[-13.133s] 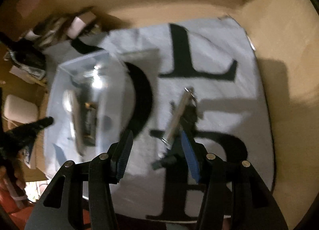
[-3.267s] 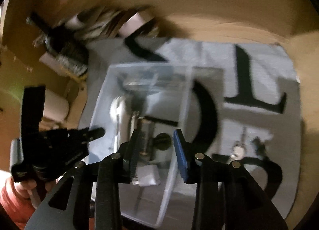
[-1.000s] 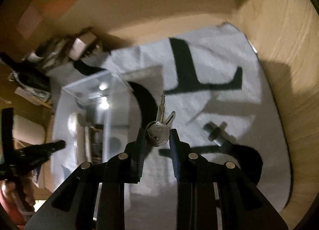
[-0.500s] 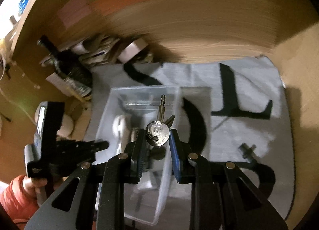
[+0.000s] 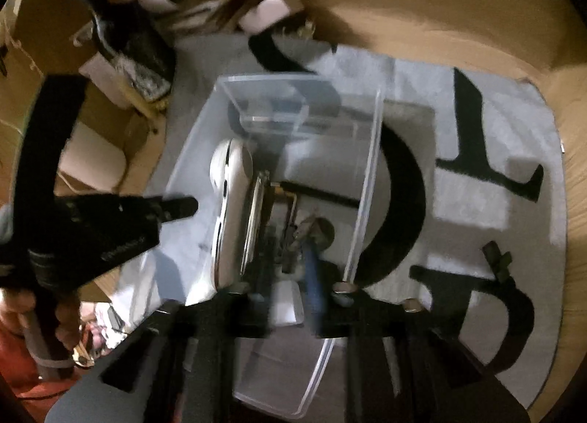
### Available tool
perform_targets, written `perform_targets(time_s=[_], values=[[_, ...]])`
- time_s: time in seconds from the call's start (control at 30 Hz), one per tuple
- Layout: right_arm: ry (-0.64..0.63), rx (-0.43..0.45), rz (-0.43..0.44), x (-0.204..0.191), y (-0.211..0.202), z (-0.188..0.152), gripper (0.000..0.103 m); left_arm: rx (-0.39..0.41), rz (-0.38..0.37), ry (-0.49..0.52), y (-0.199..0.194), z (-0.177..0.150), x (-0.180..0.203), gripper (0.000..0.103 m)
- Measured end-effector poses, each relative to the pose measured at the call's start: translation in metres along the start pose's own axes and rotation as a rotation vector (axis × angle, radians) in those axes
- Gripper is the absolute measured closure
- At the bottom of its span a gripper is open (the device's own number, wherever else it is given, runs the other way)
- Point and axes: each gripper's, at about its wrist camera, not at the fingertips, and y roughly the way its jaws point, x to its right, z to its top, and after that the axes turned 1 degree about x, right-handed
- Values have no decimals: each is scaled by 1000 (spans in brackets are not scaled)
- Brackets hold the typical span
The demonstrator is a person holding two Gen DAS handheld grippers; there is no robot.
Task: Organize rigid objects
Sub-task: 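Carry the keys into the clear box and release them with the right tool, then grasp the small black plug piece on the mat with the right tool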
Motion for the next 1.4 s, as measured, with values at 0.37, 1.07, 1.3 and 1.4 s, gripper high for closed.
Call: perform_targets(time_s=[0.37,1.07,1.3,1.4], values=[[-3,-36,7,0,5,-2,92,0,3,2,0,1,1,94],[293,153,-192,116,-49,5,57,-6,11,-3,2,2,1,94],[337,42,-254,160,-25,-12,54,-6,23,-4,3,2,3,90],[356,-14,-245,169,-8,-19,54,-7,19,-14,3,2,2,90]])
